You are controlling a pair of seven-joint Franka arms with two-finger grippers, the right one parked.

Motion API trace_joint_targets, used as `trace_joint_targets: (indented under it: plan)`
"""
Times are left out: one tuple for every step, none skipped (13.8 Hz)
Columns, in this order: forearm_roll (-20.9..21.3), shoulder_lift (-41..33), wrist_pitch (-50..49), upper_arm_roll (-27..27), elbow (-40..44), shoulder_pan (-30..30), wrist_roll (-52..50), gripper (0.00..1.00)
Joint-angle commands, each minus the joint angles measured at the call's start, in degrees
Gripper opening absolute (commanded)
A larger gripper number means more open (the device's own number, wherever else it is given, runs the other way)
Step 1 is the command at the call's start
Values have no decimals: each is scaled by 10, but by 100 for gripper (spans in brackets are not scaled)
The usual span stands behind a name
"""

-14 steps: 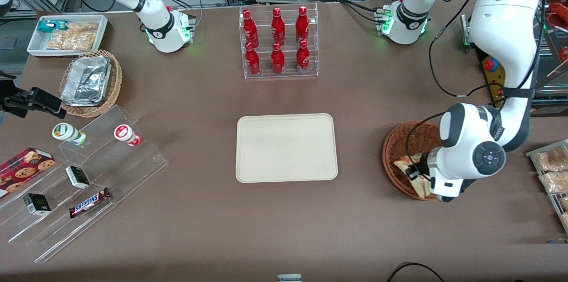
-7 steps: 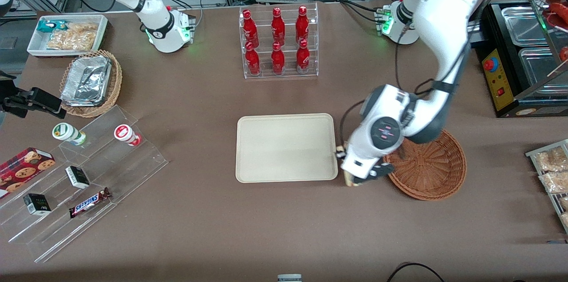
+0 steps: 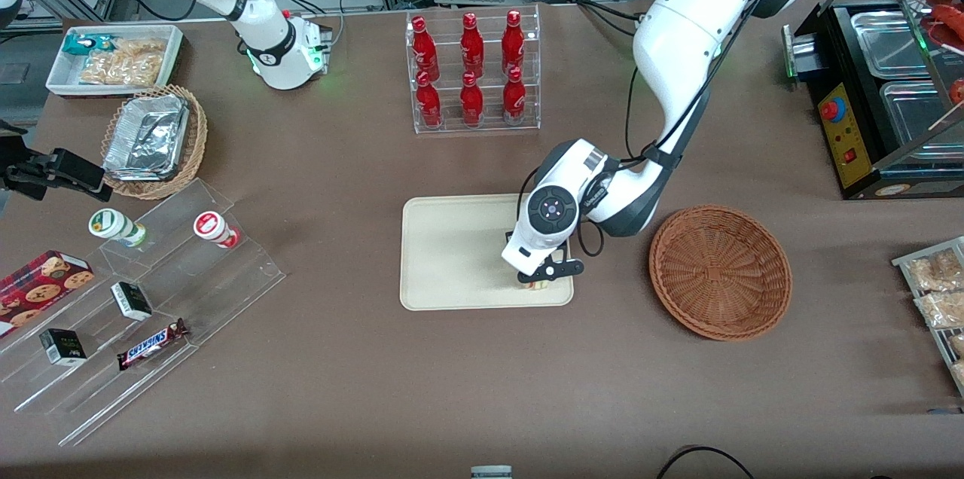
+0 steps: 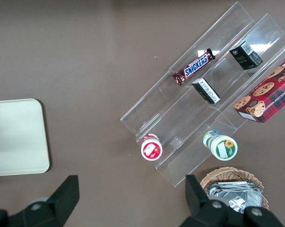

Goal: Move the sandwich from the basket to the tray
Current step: 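Lift the sandwich and carry it over the cream tray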

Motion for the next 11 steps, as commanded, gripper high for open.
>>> trace_joint_targets:
  plan:
    - [-5, 8, -6, 8, 40, -16, -7, 18]
    - [-6, 16, -9, 8, 52, -27, -8, 19]
    - [-6, 23, -7, 8, 56, -40, -16, 21]
    - [-4, 36, -6, 8, 65, -49, -30, 21]
    - [-1, 43, -9, 9, 76, -51, -34, 22]
    - [0, 47, -10, 9, 80, -56, -34, 22]
    - [0, 49, -10, 9, 81, -60, -35, 22]
    - [0, 50, -10, 9, 81, -64, -37, 22]
    - [0, 56, -9, 9, 85, -73, -47, 22]
    - [0, 65, -9, 11, 99, -74, -55, 35]
    - [1, 73, -9, 12, 113, -74, -55, 72]
